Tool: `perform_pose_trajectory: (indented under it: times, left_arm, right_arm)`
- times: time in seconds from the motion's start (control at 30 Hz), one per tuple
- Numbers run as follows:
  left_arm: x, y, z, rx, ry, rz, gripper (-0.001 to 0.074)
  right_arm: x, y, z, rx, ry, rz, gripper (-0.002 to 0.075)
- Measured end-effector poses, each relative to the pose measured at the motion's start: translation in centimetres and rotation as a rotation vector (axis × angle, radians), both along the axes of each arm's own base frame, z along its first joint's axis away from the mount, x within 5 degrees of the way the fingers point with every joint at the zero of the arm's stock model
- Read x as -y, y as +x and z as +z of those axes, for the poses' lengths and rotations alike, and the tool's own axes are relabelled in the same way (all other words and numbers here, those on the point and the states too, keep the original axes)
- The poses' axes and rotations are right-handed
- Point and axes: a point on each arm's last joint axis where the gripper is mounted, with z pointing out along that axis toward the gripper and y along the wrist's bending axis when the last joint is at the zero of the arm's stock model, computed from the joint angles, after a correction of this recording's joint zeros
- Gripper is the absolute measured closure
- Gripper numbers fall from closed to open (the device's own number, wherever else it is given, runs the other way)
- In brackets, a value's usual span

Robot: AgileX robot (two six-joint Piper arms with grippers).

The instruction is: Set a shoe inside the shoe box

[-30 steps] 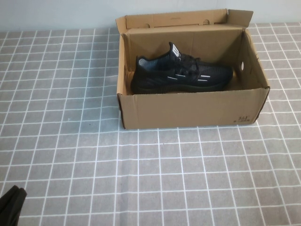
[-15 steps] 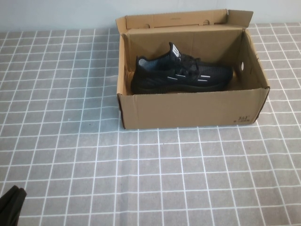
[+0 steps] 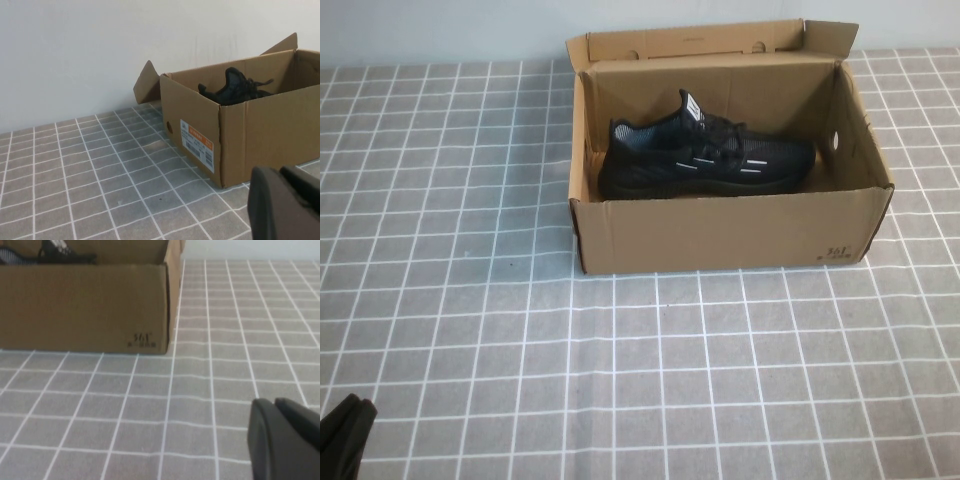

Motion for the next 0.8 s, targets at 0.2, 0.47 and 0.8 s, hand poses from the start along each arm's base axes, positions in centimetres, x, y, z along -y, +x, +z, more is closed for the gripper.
perform_pose_trajectory:
  times: [0.2, 0.47, 0.8]
  left_arm:
    - [0.00, 0.00, 0.00, 0.000, 0.000, 0.000, 0.0736]
    - [0.00, 0.00, 0.00, 0.000, 0.000, 0.000, 0.0736]
    - [0.00, 0.00, 0.00, 0.000, 0.000, 0.000, 0.0736]
  right_arm:
    - [-0.09, -0.13, -0.46, -0.050, -0.018, 0.015, 0.0742]
    - [-0.11, -0.13, -0.46, -0.051, -0.012, 0.015, 0.0742]
    - [-0.11, -0.13, -0.47, -0.052, -0.012, 0.016, 0.0742]
